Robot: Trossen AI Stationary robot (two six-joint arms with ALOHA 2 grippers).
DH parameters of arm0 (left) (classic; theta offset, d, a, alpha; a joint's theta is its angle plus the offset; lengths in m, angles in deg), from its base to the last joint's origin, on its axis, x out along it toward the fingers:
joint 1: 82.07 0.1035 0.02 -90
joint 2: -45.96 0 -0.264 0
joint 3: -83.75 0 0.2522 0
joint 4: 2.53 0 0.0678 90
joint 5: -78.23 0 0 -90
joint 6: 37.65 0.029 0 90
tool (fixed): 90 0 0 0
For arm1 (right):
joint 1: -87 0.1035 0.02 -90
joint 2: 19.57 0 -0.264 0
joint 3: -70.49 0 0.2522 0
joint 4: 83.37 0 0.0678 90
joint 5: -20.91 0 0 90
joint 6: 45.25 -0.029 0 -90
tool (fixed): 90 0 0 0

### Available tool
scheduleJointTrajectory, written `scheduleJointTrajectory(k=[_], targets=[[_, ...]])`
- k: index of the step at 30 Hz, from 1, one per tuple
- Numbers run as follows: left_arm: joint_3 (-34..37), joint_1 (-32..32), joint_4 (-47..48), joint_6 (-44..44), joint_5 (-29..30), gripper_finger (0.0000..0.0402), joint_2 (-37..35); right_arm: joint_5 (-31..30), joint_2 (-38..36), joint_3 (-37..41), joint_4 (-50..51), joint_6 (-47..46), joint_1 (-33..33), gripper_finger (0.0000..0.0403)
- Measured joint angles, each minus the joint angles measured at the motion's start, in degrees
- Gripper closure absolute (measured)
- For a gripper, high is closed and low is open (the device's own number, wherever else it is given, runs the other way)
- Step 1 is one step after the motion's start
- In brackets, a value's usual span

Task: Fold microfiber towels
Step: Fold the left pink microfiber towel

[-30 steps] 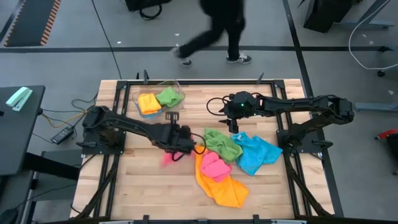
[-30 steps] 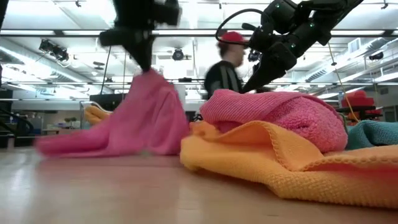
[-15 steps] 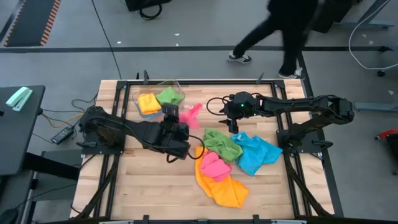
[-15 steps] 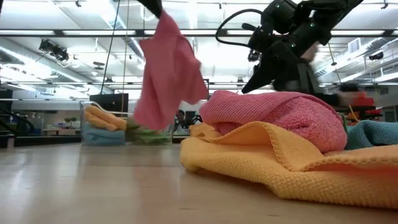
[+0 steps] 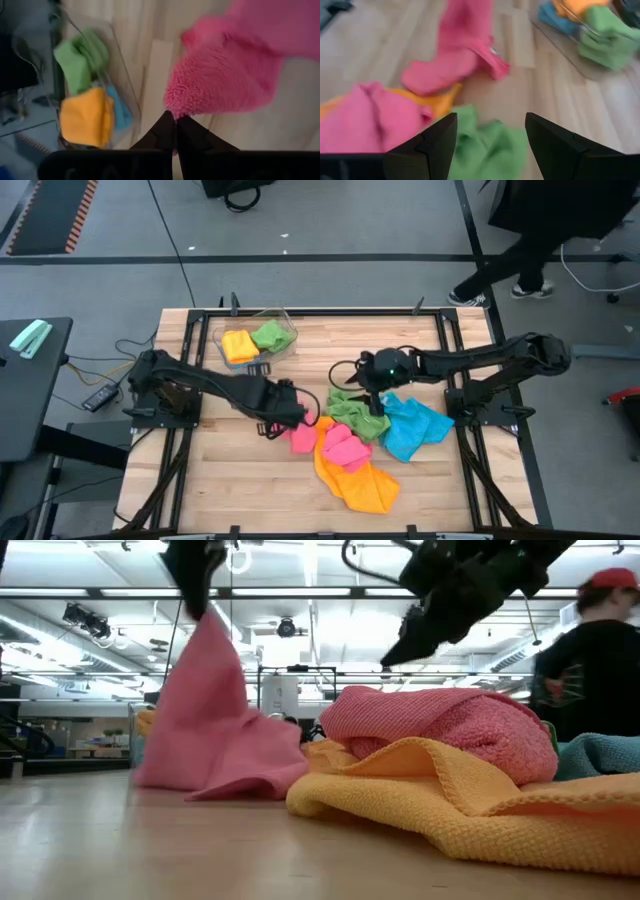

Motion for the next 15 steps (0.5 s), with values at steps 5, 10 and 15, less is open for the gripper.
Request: scheduleJointTrajectory(k=[5,10,15], targets=[[10.4,-3.3,-0.8,-7.1,3.3,0.0379,0.1,-0.9,0.0,0.0,-3.4,-2.7,4.9,0.0160],[16.1,-9.1,-2.2,-15.5,6.6,0.0394,0.1,-5.3,1.8,0.0,-11.2,-5.4,8.9,0.0160],[18.5,-15.8,-5.0,-24.8,7.6,0.0374,0.1,-8.2,9.2,-0.2,-23.6,-6.6,11.2,0.0160]])
